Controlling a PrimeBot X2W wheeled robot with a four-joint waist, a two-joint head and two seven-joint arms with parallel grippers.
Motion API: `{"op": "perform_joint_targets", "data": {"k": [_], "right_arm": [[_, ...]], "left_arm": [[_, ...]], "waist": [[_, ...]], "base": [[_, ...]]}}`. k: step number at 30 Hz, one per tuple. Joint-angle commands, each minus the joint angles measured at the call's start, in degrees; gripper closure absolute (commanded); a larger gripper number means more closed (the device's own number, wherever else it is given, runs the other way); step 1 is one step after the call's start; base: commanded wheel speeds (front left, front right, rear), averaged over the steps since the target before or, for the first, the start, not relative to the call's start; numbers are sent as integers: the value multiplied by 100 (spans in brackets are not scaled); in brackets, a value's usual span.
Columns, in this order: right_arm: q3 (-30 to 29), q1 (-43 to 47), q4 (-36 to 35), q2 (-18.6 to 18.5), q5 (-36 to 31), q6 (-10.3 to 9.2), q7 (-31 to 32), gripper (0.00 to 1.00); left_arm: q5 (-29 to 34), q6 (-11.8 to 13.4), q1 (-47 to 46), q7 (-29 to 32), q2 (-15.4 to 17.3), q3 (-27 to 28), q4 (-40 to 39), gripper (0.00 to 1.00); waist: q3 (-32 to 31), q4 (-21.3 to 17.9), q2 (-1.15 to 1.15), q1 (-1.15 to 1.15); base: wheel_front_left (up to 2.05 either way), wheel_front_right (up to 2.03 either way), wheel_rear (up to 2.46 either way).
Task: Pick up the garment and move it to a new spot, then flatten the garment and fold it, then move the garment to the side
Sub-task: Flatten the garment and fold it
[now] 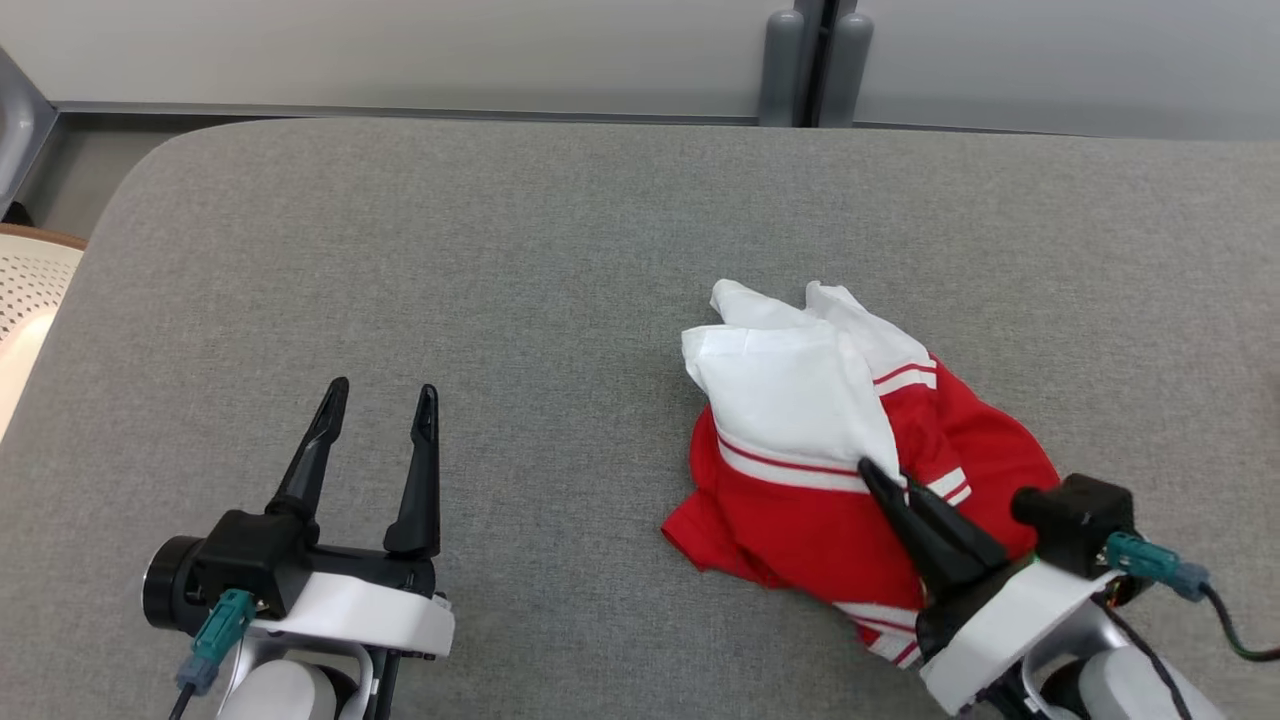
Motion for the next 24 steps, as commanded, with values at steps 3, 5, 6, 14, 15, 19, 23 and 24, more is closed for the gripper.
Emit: {"op": "perform_joint_targets", "data": {"k": [3, 5, 6, 14, 15, 19, 23, 24], "right_arm": [[-215, -160, -365, -132, -102, 0, -288, 100], [-422, -201, -581, -198, -186, 0, -384, 100], [-550, -215, -674, -226, -236, 0, -421, 100], [-1981, 88, -902, -302, -469, 0, -413, 100], [-2187, 170, -857, -277, -476, 0, -429, 100], [-3032, 690, -415, 29, -430, 0, -392, 100], [-3187, 1106, 357, 299, -325, 0, -375, 100], [-3175, 1134, 558, 373, -230, 0, -437, 100]], "left_arm": [[59, 3, -154, -42, 36, 53, 24, 0], [69, -2, -160, -55, 51, 74, 29, 0], [76, -4, -161, -56, 60, 82, 31, 0], [96, -21, -264, -69, 86, 107, 49, 0], [101, -25, -268, -72, 85, 106, 53, 0], [103, -50, -323, -81, 82, 100, 81, 0], [102, -57, -347, -91, 76, 109, 125, 0], [101, -60, -353, -94, 70, 108, 133, 0]], "waist": [[16, -156, 0, 0], [21, -245, 0, 0], [27, -288, 0, 0], [101, -485, 0, 0], [114, -494, 0, 0], [151, -510, 0, 0], [169, -527, 0, 0], [170, -532, 0, 0]], "base": [[0, 0, 0], [0, 0, 0], [0, 0, 0], [0, 0, 0], [0, 0, 0], [0, 0, 0], [0, 0, 0], [0, 0, 0]]}}
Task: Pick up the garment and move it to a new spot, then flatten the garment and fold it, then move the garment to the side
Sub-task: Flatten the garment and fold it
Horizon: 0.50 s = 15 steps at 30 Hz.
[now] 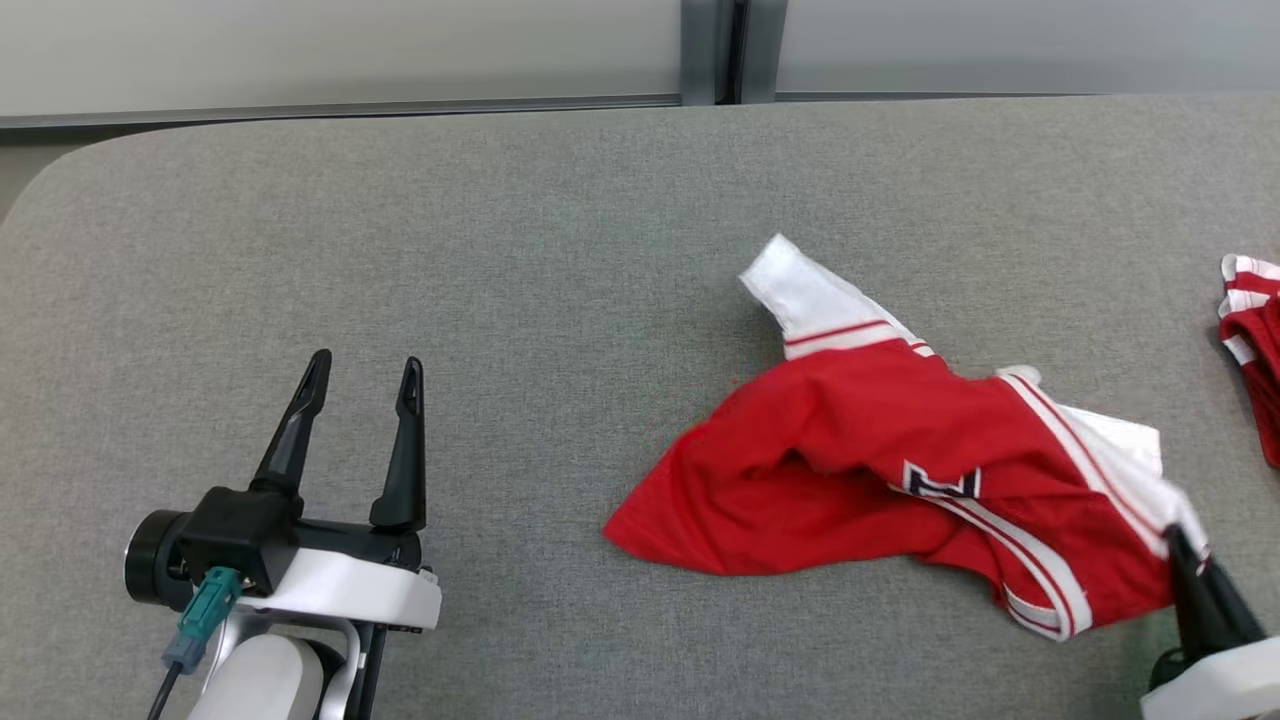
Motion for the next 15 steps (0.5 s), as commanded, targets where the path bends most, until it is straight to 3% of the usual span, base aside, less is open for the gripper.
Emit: {"op": "perform_joint_targets", "data": {"k": [1, 2, 3, 4, 5, 10, 15], "right_arm": [[34, 25, 287, 39, 77, 0, -66, 100], [107, 14, 439, 83, 133, 0, -123, 100], [172, -41, 556, 115, 173, 0, -195, 67], [239, -105, 633, 98, 146, 0, -274, 25], [302, -184, 654, 100, 145, 0, -369, 0], [473, -494, 443, -2, -25, 0, -713, 0], [406, -566, -267, -105, -374, 0, -654, 0]], "left_arm": [[6, -17, -112, -31, 27, 30, 24, 0], [1, -16, -108, -29, 27, 37, 33, 0], [-4, -12, -105, -30, 27, 43, 36, 0], [-8, -8, -99, -32, 33, 55, 40, 0], [-11, 1, -86, -33, 40, 65, 38, 0], [-8, 44, 20, -36, 79, 115, 14, 0], [12, 90, 146, -38, 100, 120, -4, 0]], "waist": [[-2, -16, 0, 0], [-3, -28, 0, 0], [-2, -42, 0, 0], [-2, -58, 0, 0], [-4, -82, 0, 0], [-69, -184, 0, 0], [-249, -252, 0, 0]], "base": [[0, 0, 0], [0, 0, 0], [0, 0, 0], [0, 0, 0], [0, 0, 0], [0, 0, 0], [0, 0, 0]]}}
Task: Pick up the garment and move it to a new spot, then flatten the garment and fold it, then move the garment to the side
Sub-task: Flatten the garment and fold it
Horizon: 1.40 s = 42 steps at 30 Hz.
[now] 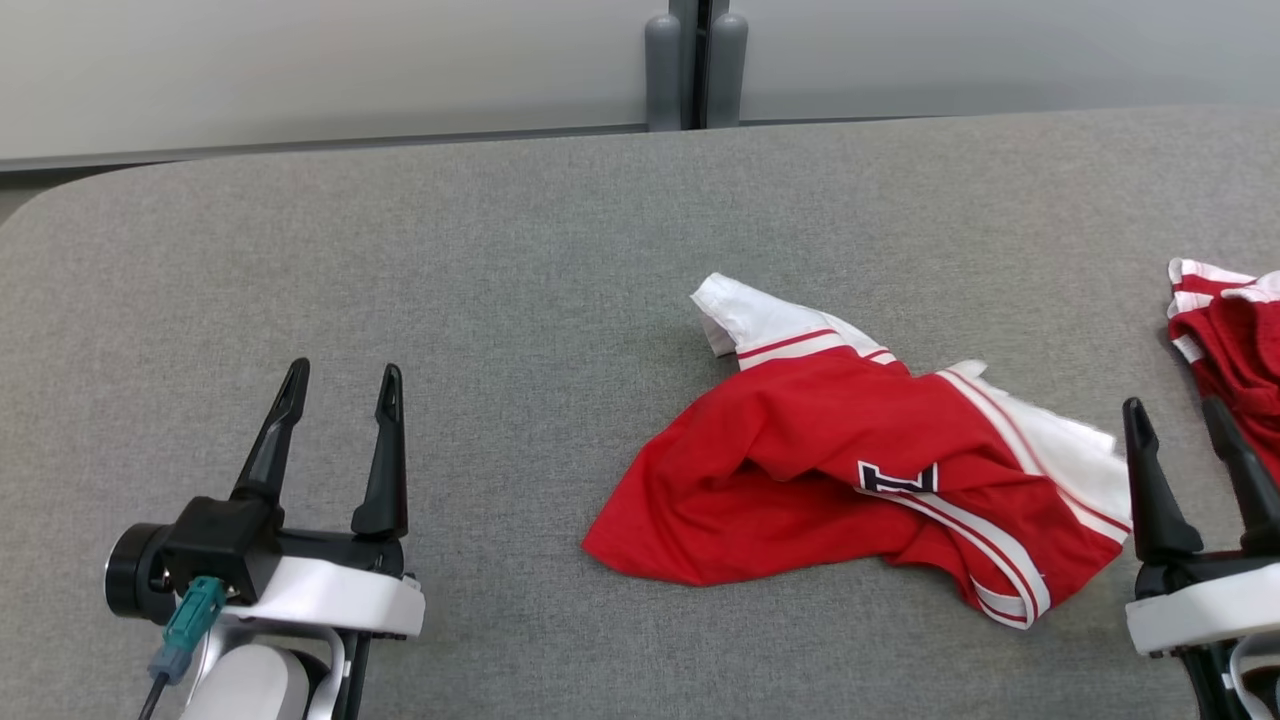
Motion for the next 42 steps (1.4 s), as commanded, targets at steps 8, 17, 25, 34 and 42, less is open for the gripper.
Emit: {"op": "perform_joint_targets", "data": {"k": [8, 17, 25, 34, 42], "right_arm": [[90, 249, -1042, 26, -450, 0, 483, 0], [340, 686, -1377, 162, -525, 0, 809, 0], [242, 800, -1479, 247, -516, 0, 879, 0], [240, 781, -1495, 284, -498, 0, 905, 0], [336, 658, -1480, 262, -372, 0, 919, 0]], "left_arm": [[-52, 93, 342, -20, 26, 17, 0, 0], [-147, 128, 688, 68, 53, -48, -27, 0], [-147, 170, 782, 152, 93, -108, -129, 0], [-217, 86, 716, 216, 53, -204, -97, 0], [-351, -385, 459, 756, -226, -861, 260, 0]], "waist": [[-403, -113, 0, 0], [-661, -152, 0, 0], [-656, -154, 0, 0], [-620, -118, 0, 0], [-367, -168, 0, 0]], "base": [[0, 0, 0], [0, 0, 0], [0, 0, 0], [0, 0, 0], [0, 0, 0]]}}
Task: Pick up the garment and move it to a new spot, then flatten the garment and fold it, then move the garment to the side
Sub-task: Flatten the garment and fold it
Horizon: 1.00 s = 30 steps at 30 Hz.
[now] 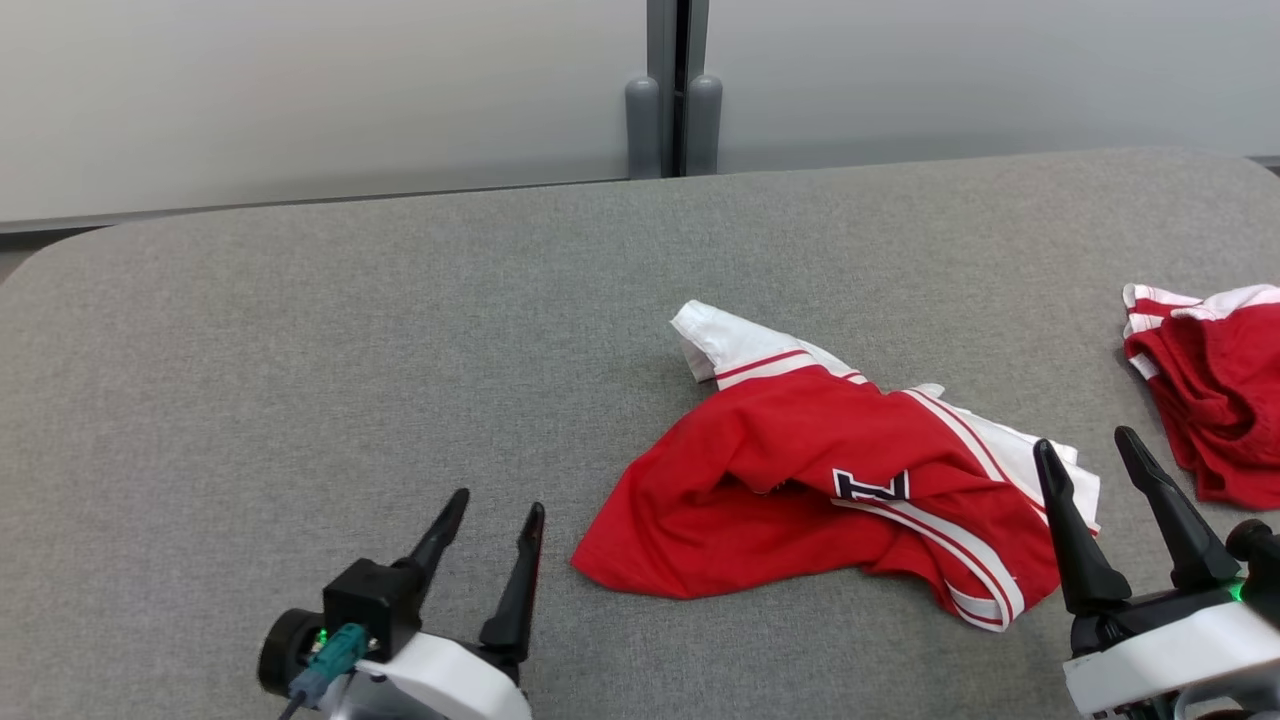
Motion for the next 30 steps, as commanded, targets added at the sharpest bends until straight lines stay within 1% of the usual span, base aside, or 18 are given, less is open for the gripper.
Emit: {"op": "perform_joint_targets", "data": {"k": [1, 7, 9, 12, 14, 16, 17, 20, 22, 24, 30], "right_arm": [[29, -78, 7, -31, 44, 0, 4, 0], [146, -296, 90, -125, 173, 0, -86, 0], [185, -362, 149, -156, 238, 0, -132, 0], [222, -439, 230, -164, 314, 0, -212, 0], [225, -455, 248, -165, 318, 0, -237, 0], [230, -475, 286, -167, 349, 0, -280, 0], [230, -487, 303, -163, 346, 0, -290, 0], [212, -497, 351, -147, 386, 0, -344, 0], [168, -504, 382, -148, 392, 0, -367, 0], [115, -510, 405, -143, 406, 0, -394, 0], [5, -518, 443, -132, 421, 0, -410, 0]], "left_arm": [[-88, -96, -123, 22, -99, -67, 106, 0], [-328, -403, -464, 149, -449, -292, 959, 0], [-267, -404, -580, 201, -495, -356, 1272, 0], [-338, -434, -720, 266, -561, -369, 1650, 0], [-374, -425, -760, 299, -567, -353, 1781, 0], [-409, -442, -807, 385, -579, -349, 1996, 100], [-424, -400, -829, 377, -567, -317, 2074, 100], [-352, -256, -962, 77, -489, -163, 2049, 100], [-204, -97, -1101, -194, -326, -33, 1885, 100], [48, 130, -1208, -385, -189, 15, 1655, 100], [665, 610, -1455, -624, 305, 194, 543, 100]], "waist": [[130, -64, 0, 0], [517, -327, 0, 0], [614, -436, 0, 0], [743, -567, 0, 0], [770, -597, 0, 0], [824, -640, 0, 0], [843, -656, 0, 0], [874, -668, 0, 0], [880, -648, 0, 0], [864, -607, 0, 0], [772, -458, 0, 0]], "base": [[0, 0, 0], [0, 0, 0], [0, 0, 0], [0, 0, 0], [0, 0, 0], [0, 0, 0], [0, 0, 0], [0, 0, 0], [0, 0, 0], [0, 0, 0], [0, 0, 0]]}}
